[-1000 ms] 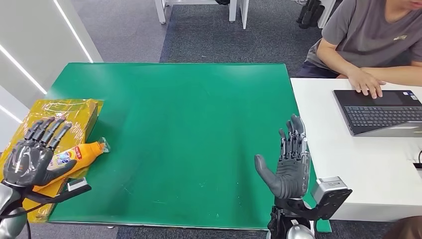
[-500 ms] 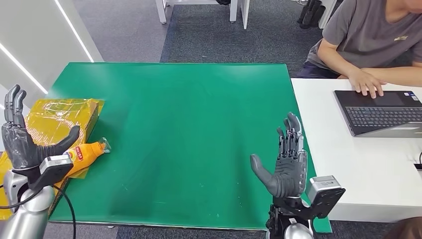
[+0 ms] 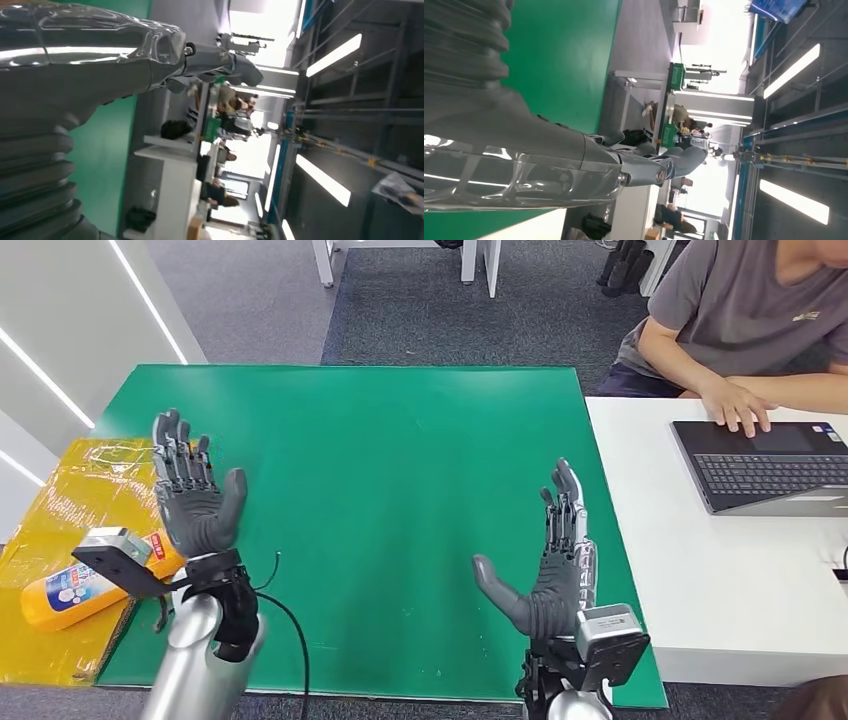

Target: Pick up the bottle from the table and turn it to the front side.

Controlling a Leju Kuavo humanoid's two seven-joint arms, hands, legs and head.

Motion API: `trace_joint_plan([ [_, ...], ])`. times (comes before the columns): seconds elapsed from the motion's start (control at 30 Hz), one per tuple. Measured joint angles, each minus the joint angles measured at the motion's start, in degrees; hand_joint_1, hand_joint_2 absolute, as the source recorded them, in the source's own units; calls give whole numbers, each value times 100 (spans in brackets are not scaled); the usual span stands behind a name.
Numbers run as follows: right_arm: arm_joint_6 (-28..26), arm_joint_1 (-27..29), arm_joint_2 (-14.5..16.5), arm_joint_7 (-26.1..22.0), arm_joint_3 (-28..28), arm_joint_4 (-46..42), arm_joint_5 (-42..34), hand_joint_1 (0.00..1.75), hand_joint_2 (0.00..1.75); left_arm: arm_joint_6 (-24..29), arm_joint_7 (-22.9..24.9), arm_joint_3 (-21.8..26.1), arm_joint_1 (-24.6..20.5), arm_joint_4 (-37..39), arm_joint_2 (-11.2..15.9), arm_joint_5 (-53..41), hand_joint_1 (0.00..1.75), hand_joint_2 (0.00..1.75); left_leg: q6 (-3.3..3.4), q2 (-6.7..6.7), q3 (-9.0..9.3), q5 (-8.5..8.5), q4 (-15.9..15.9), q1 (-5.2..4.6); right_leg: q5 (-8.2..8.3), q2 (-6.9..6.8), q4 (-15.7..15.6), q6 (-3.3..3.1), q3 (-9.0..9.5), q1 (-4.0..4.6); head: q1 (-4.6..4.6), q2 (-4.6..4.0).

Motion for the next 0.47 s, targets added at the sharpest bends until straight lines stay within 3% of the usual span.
trace_joint_plan([
  [0.17, -170, 129, -2, -84, 67, -34, 74, 0, 175, -110, -159, -187, 294, -321, -346, 361, 0, 175, 3, 1, -3, -3, -1, 2, -3, 0, -1, 2, -6, 2, -2, 0],
  [0.47, -551, 413, 0, -164, 192, -272, 274, 0, 175, 312, -429, -566, 738, -1068, -657, -341, 0, 175, 3, 3, -4, -2, -3, 2, -4, 1, 0, 2, -5, 3, -1, 0],
])
